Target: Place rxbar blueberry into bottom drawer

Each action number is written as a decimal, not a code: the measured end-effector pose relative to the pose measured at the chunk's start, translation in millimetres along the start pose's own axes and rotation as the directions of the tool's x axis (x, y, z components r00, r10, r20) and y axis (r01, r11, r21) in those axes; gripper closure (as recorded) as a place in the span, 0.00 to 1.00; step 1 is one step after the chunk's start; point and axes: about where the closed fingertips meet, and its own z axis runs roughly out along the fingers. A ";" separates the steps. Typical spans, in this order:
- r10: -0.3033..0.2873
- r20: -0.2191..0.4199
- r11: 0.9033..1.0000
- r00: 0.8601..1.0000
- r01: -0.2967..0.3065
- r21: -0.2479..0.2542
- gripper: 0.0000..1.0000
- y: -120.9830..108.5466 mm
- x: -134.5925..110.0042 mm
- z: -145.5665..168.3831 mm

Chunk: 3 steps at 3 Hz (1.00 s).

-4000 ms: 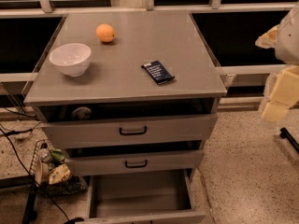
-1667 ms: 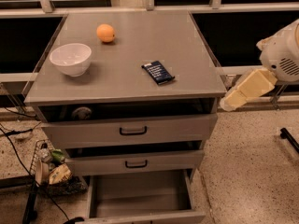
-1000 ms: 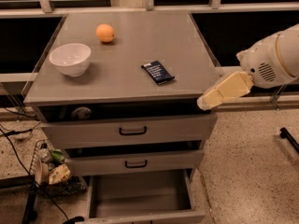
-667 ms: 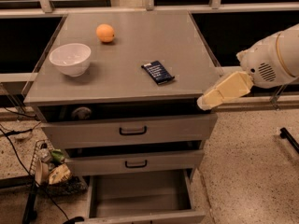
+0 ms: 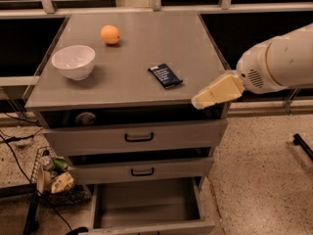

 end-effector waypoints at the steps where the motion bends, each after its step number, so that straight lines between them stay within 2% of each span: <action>1: 0.026 0.032 0.996 0.999 -0.028 0.079 0.00 -8.1 -11.2 16.0; 2: 0.060 0.066 0.990 0.996 -0.068 0.128 0.00 -20.2 -18.8 33.8; 3: 0.125 0.097 0.980 0.987 -0.138 0.140 0.00 -38.3 -21.1 58.5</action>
Offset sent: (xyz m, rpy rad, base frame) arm 0.0816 0.0070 -0.0208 0.0724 -0.1363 -0.2074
